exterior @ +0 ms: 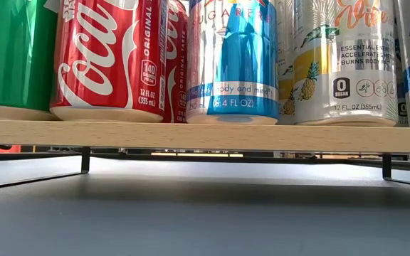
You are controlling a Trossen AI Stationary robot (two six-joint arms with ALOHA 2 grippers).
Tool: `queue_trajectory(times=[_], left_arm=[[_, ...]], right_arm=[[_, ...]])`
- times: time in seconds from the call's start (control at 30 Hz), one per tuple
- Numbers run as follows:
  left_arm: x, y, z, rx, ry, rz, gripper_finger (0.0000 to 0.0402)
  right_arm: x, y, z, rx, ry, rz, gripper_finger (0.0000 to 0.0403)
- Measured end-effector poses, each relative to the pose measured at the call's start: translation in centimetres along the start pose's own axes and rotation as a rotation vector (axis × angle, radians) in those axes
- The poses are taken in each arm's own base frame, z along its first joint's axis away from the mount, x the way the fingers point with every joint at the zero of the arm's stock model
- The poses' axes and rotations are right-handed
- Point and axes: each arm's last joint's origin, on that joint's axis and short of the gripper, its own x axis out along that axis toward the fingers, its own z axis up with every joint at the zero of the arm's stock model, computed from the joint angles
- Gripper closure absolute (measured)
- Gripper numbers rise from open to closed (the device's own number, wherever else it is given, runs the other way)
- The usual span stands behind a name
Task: Place canned beverage on shelf
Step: Put the white-blue soda can on the shelf aligned with the other white-blue soda cans
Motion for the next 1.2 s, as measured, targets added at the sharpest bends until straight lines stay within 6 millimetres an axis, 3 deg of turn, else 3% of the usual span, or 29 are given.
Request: queue_trajectory(times=[0.6, 0.8, 1.0, 1.1, 1.2], left_arm=[[0.0, 0.0, -0.1, -0.007, 0.008, -0.007, 0.0070], [0.0, -0.1, -0.3, -0.016, 0.031, -0.043, 0.0070], [0.0, -0.2, -0.5, -0.053, 0.045, -0.049, 0.0070], [0.0, -0.2, -0.5, -0.070, 0.045, -0.049, 0.0070], [0.0, -0.2, -0.5, -0.071, 0.046, -0.049, 0.0070]], right_arm=[[-0.1, -0.2, -0.2, -0.109, 0.026, -0.016, 0.0113], [-1.5, -0.1, -0.4, -0.003, 0.022, 0.031, 0.0113], [-3.1, 0.5, -2.1, 0.129, 0.024, 0.085, 0.0116], [-3.4, 0.9, -2.4, 0.164, 0.043, 0.121, 0.0138], [-3.2, 1.4, -1.9, 0.145, 0.034, 0.163, 0.0195]])
